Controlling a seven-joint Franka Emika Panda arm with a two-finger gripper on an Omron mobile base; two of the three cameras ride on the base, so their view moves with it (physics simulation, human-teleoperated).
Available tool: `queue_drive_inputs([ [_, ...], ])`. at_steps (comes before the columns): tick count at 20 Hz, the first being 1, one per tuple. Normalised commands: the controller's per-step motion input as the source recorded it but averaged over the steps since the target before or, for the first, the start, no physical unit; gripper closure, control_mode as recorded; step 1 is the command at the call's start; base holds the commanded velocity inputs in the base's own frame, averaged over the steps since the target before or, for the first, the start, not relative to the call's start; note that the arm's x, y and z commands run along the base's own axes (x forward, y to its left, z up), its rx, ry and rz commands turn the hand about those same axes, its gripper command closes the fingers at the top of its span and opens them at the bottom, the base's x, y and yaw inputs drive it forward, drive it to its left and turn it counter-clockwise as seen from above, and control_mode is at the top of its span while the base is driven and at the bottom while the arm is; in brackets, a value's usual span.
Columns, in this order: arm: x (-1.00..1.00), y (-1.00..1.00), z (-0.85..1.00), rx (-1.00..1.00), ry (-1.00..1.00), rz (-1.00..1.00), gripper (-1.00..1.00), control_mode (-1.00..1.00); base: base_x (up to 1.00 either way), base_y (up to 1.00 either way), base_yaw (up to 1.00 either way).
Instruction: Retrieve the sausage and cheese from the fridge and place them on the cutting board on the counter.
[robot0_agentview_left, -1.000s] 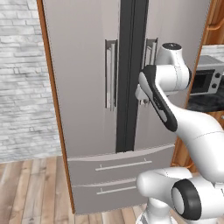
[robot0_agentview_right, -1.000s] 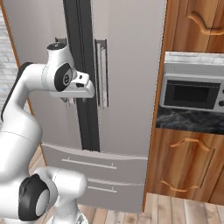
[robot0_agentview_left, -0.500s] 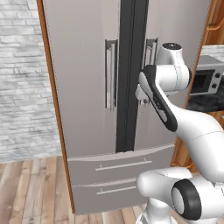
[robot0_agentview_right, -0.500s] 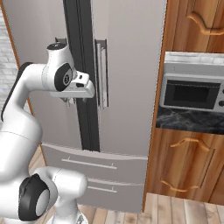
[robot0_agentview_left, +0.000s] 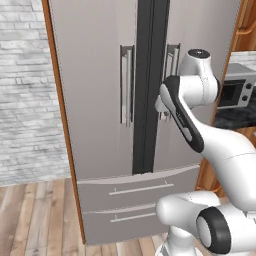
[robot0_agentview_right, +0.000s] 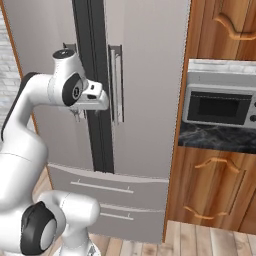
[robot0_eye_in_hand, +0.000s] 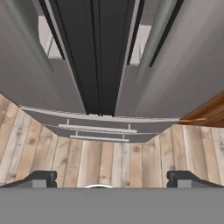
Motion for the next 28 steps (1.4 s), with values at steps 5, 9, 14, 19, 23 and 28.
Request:
queue_drive_inputs([
  [5,0.34,-0.20,-0.02,0.05,-0.64,0.01,-1.00,-1.00,0.00,0.00,0.00],
  [9,0.49,-0.24,0.01,0.03,-0.48,0.00,-1.00,-1.00,0.00,0.00,0.00],
  [14,0.62,-0.32,0.13,0.03,-0.04,0.00,-1.00,-1.00,0.00,0.00,0.00],
  [19,0.64,-0.26,0.03,0.06,0.00,0.00,-1.00,-1.00,0.00,0.00,0.00],
  [23,0.50,-0.02,0.02,0.02,0.00,0.00,-1.00,-1.00,0.00,0.00,0.00],
  [28,0.58,0.00,0.00,0.01,0.01,0.00,-1.00,-1.00,0.00,0.00,0.00],
])
